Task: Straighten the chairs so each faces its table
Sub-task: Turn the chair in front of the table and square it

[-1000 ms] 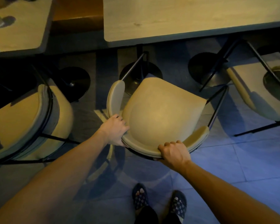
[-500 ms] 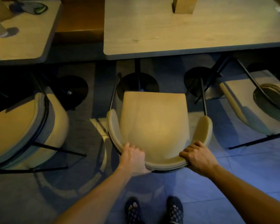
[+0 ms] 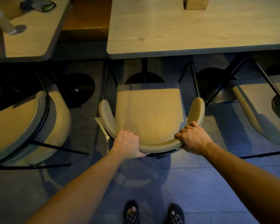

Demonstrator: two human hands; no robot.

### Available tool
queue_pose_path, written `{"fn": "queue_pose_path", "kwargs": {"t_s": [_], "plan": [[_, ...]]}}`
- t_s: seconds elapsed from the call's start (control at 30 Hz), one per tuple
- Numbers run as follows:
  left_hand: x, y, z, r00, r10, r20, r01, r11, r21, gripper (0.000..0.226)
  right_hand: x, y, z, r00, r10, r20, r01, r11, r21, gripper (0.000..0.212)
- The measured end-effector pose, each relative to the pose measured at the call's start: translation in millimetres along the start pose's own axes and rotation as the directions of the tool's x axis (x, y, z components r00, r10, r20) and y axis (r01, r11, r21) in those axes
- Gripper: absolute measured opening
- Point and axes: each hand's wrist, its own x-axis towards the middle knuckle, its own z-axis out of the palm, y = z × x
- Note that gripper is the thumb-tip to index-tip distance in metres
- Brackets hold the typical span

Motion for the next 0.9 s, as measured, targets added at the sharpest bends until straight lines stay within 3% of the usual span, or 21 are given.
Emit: {"fn": "queue_pose_path", "kwargs": {"t_s": [0.33, 0.47, 0.63, 0.9], "plan": [[21, -9, 9, 0.997, 0.021, -0.073, -0.020, 1.000, 0.010, 0.088, 12, 13, -11, 0.999, 0.010, 0.039, -0.011, 0.999, 0.031, 0.036], [18, -8, 10, 0.993, 0.004, -0.117, -0.007, 1.000, -0.019, 0.093, 12, 8, -13, 0.997, 0.053, 0.052, -0.058, 0.993, 0.103, 0.063], [3, -12, -3, 0.989, 0.006, -0.146, -0.007, 1.000, -0.005, 0.115, 5, -7, -24, 0.997, 0.073, 0.040, -0.078, 0.983, 0.163, 0.103], [-63, -63, -21, 0.965, -0.134, -0.224, 0.131, 0.991, -0.028, 0.121, 17, -47, -87, 0.996, -0.025, -0.089, 0.036, 0.992, 0.121, 0.109]]}}
